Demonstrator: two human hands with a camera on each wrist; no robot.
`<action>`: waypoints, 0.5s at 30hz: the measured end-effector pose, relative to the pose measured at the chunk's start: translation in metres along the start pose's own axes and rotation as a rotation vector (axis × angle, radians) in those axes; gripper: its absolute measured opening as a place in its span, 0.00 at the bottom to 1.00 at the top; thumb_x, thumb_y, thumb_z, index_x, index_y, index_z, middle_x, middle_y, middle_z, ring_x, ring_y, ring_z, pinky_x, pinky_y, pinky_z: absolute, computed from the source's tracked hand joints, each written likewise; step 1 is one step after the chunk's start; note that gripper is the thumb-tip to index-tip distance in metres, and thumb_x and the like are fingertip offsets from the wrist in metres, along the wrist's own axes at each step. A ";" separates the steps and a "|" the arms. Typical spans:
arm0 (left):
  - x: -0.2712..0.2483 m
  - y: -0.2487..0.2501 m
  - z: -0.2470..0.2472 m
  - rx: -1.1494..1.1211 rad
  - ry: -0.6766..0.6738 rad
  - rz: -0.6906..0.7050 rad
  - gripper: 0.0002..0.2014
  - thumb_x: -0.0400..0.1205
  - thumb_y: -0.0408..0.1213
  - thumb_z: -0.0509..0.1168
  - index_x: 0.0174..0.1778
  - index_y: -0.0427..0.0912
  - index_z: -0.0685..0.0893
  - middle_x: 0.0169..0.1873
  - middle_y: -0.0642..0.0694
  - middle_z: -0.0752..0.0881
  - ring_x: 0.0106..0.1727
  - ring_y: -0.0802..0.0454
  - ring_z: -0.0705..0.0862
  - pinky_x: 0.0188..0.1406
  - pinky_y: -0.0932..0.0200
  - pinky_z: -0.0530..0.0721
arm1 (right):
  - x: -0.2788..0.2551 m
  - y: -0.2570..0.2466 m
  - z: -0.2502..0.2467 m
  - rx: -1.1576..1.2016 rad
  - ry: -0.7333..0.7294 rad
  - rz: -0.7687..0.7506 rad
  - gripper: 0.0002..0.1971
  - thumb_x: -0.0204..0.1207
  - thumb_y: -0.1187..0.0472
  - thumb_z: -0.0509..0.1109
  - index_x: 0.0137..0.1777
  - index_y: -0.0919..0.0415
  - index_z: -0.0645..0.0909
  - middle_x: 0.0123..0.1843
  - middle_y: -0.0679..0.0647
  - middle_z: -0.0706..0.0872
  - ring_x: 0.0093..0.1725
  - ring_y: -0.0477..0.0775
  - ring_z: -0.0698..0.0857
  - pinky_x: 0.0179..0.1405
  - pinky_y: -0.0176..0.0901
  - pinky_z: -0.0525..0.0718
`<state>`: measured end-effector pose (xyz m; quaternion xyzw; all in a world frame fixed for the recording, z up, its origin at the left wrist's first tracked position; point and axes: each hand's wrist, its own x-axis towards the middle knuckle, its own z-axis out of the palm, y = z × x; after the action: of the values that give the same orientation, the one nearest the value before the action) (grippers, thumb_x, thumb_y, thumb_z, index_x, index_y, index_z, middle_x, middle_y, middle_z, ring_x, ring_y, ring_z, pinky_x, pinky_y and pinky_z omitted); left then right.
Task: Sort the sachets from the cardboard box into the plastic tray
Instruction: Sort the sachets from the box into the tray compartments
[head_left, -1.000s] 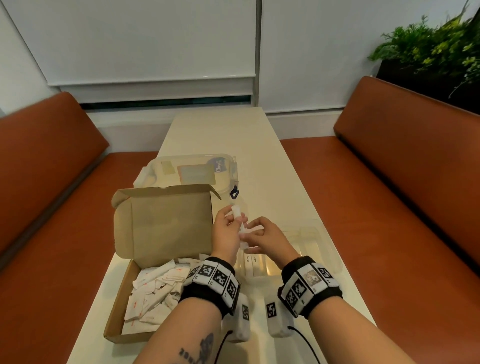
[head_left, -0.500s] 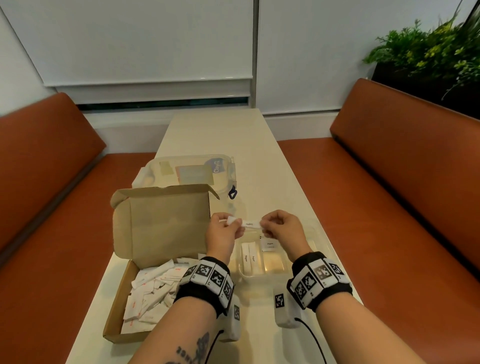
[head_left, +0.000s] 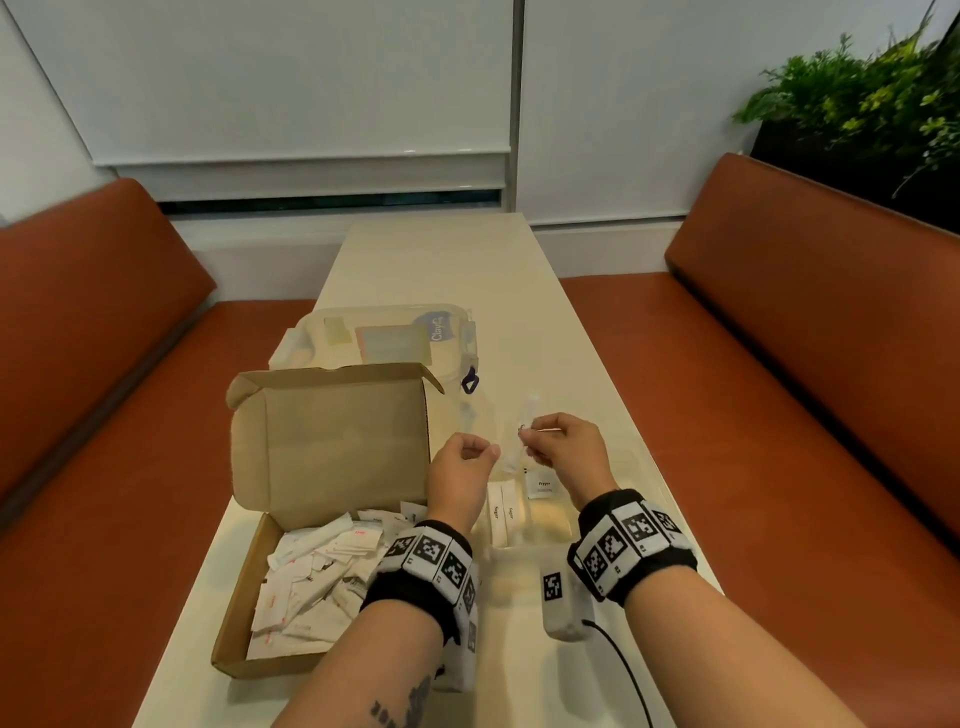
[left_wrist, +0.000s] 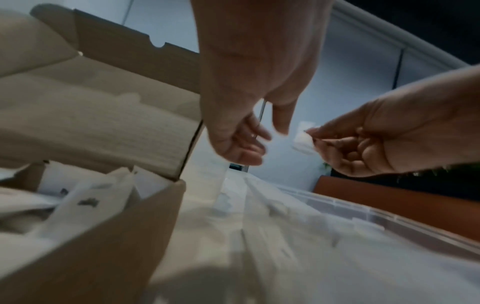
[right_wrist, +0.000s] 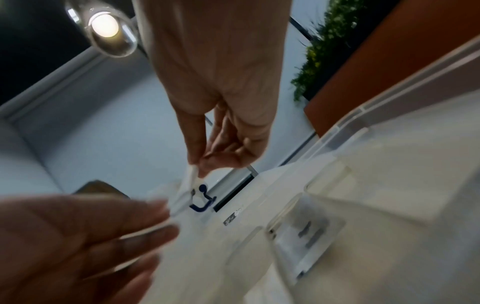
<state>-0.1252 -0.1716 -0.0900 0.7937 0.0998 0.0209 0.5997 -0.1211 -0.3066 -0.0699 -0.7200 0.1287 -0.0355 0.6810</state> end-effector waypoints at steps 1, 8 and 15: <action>0.000 -0.003 -0.001 0.083 0.020 -0.002 0.04 0.80 0.35 0.68 0.48 0.41 0.81 0.48 0.45 0.84 0.48 0.50 0.81 0.51 0.56 0.80 | 0.002 0.002 -0.001 -0.138 0.004 -0.011 0.05 0.70 0.66 0.77 0.42 0.63 0.83 0.35 0.55 0.87 0.33 0.48 0.84 0.34 0.35 0.80; -0.007 -0.017 -0.002 0.371 -0.048 -0.138 0.10 0.81 0.33 0.65 0.58 0.40 0.79 0.47 0.42 0.85 0.46 0.45 0.84 0.45 0.56 0.81 | -0.003 0.023 0.017 -0.752 -0.123 -0.044 0.07 0.68 0.67 0.73 0.37 0.56 0.77 0.40 0.55 0.88 0.43 0.55 0.85 0.41 0.41 0.79; -0.005 -0.016 -0.004 0.393 -0.078 -0.140 0.09 0.81 0.33 0.67 0.56 0.38 0.80 0.51 0.38 0.86 0.51 0.41 0.87 0.53 0.49 0.85 | -0.009 0.041 0.033 -1.105 -0.214 -0.180 0.10 0.75 0.68 0.62 0.51 0.59 0.83 0.50 0.57 0.87 0.53 0.57 0.82 0.46 0.42 0.76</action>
<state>-0.1333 -0.1642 -0.1033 0.8868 0.1337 -0.0715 0.4366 -0.1280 -0.2744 -0.1119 -0.9769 -0.0032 0.0524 0.2070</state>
